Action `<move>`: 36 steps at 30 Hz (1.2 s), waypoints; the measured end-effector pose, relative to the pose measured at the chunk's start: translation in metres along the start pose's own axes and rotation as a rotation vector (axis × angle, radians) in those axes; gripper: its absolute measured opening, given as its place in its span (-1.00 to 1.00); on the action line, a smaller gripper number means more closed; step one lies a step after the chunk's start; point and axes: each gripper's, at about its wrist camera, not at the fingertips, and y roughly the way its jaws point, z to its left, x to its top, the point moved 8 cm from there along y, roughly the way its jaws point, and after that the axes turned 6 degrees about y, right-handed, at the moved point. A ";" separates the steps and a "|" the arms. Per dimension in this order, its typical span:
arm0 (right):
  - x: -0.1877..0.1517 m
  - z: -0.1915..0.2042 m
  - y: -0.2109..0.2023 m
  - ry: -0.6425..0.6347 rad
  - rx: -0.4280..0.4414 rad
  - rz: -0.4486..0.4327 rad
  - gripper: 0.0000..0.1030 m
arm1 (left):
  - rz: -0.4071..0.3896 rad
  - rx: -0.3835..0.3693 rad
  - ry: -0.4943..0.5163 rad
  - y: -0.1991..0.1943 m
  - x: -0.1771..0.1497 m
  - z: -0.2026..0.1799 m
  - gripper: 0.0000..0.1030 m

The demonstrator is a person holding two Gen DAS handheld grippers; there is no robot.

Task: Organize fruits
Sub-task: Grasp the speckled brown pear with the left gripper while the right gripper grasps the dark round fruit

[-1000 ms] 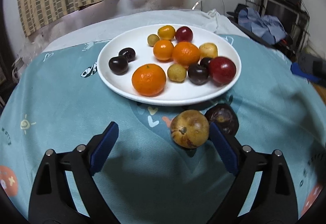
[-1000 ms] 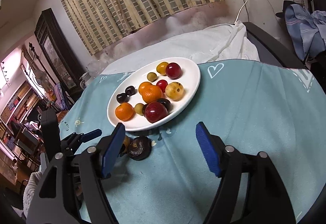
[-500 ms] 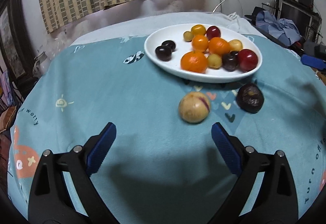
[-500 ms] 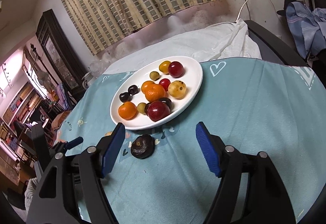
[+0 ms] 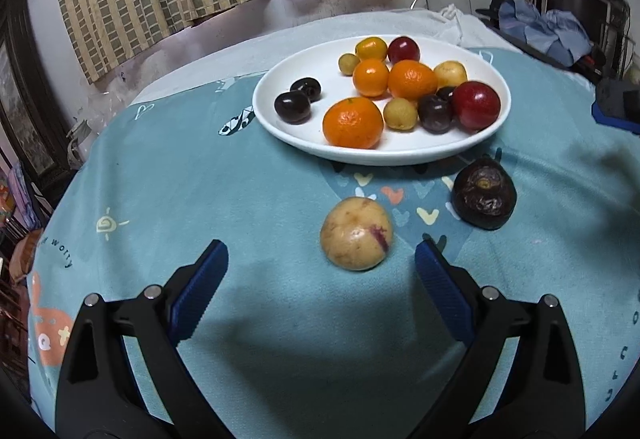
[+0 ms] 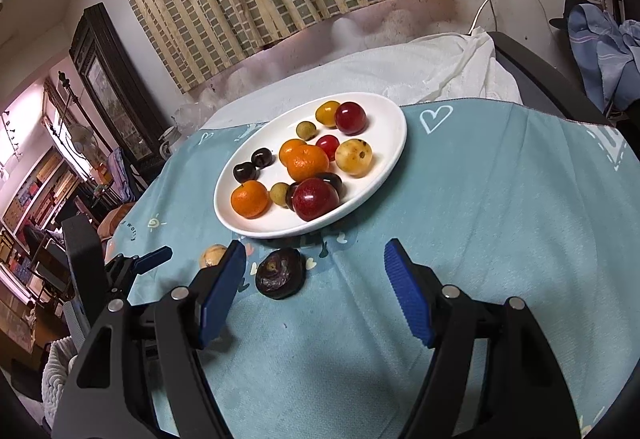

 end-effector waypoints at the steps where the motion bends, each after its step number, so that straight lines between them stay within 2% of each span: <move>1: 0.000 0.000 0.000 -0.001 0.000 0.001 0.40 | 0.001 0.000 0.003 0.000 0.000 0.000 0.87; 18: -0.005 0.002 0.004 -0.007 -0.004 0.017 0.40 | -0.003 -0.012 0.003 0.002 0.002 -0.003 0.87; 22: -0.005 0.002 0.005 -0.006 -0.005 0.019 0.40 | -0.004 -0.038 -0.015 0.002 0.001 -0.001 0.82; 24: -0.005 0.002 0.004 -0.005 -0.004 0.019 0.40 | -0.002 -0.067 -0.037 0.003 0.000 0.001 0.41; 27: -0.004 0.001 0.005 -0.006 -0.001 0.017 0.40 | 0.035 -0.125 -0.047 0.011 -0.003 -0.003 0.10; 31: -0.004 0.002 0.005 -0.007 -0.001 0.018 0.40 | 0.037 -0.153 -0.039 0.015 0.001 -0.012 -0.07; 36: -0.007 0.003 0.007 -0.018 0.001 0.020 0.40 | 0.045 -0.211 -0.098 0.024 0.005 -0.010 -0.24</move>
